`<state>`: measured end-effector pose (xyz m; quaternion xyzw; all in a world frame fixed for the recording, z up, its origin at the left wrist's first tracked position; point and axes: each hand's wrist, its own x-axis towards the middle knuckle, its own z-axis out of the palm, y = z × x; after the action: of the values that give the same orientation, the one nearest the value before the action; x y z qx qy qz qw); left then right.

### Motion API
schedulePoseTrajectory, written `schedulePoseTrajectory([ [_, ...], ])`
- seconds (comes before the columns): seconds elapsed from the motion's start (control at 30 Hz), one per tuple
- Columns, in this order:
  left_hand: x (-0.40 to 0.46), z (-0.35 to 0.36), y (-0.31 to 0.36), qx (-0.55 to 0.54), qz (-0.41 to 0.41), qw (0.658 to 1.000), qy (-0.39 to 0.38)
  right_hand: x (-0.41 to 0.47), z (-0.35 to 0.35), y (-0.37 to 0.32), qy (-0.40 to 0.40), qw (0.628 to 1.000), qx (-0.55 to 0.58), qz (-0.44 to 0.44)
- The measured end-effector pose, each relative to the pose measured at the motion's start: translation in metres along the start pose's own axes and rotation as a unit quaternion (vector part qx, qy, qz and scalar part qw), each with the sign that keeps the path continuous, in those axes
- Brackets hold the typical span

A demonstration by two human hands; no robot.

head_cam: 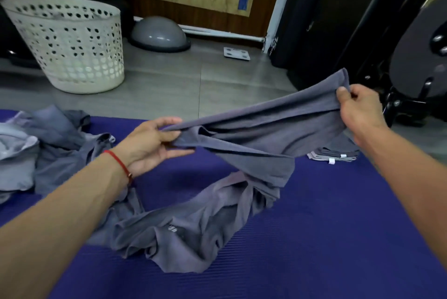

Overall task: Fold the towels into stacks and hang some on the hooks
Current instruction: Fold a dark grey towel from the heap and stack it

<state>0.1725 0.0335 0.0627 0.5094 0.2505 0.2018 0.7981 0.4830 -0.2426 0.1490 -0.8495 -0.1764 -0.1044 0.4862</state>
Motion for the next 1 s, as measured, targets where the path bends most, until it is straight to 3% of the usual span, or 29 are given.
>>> schedulePoseTrajectory([
  [0.2,0.032,0.044,0.112,0.012,0.107,0.992,0.059,0.024,-0.048,-0.055,0.046,0.998,-0.023,-0.027],
  [0.33,0.039,0.083,0.194,0.093,0.202,0.971,0.089,0.054,-0.09,-0.112,0.066,0.997,-0.008,-0.026],
  [0.4,0.042,0.1,0.238,0.205,0.286,0.928,0.122,0.07,-0.109,-0.143,0.074,0.997,0.004,-0.024],
  [0.5,0.039,0.126,0.295,0.355,0.407,0.822,0.18,0.097,-0.134,-0.181,0.09,0.995,0.021,-0.03],
  [0.57,0.033,0.143,0.315,0.381,0.46,0.773,0.213,0.113,-0.146,-0.19,0.105,0.992,0.064,-0.038],
  [0.6,0.034,0.149,0.318,0.372,0.473,0.768,0.219,0.117,-0.148,-0.19,0.107,0.99,0.085,-0.038],
  [0.7,0.053,0.15,0.305,0.365,0.42,0.797,0.236,0.112,-0.138,-0.166,0.04,0.994,0.098,-0.025],
  [0.8,0.083,0.144,0.256,0.348,0.325,0.863,0.168,0.079,-0.126,-0.116,-0.048,0.985,0.161,0.025],
  [0.93,0.11,0.155,0.17,0.427,0.295,0.85,0.09,0.033,-0.126,-0.026,-0.068,0.972,0.207,0.088],
  [1.0,0.122,0.167,0.132,0.421,0.27,0.864,0.054,0.018,-0.13,0.022,-0.047,0.968,0.213,0.124],
])
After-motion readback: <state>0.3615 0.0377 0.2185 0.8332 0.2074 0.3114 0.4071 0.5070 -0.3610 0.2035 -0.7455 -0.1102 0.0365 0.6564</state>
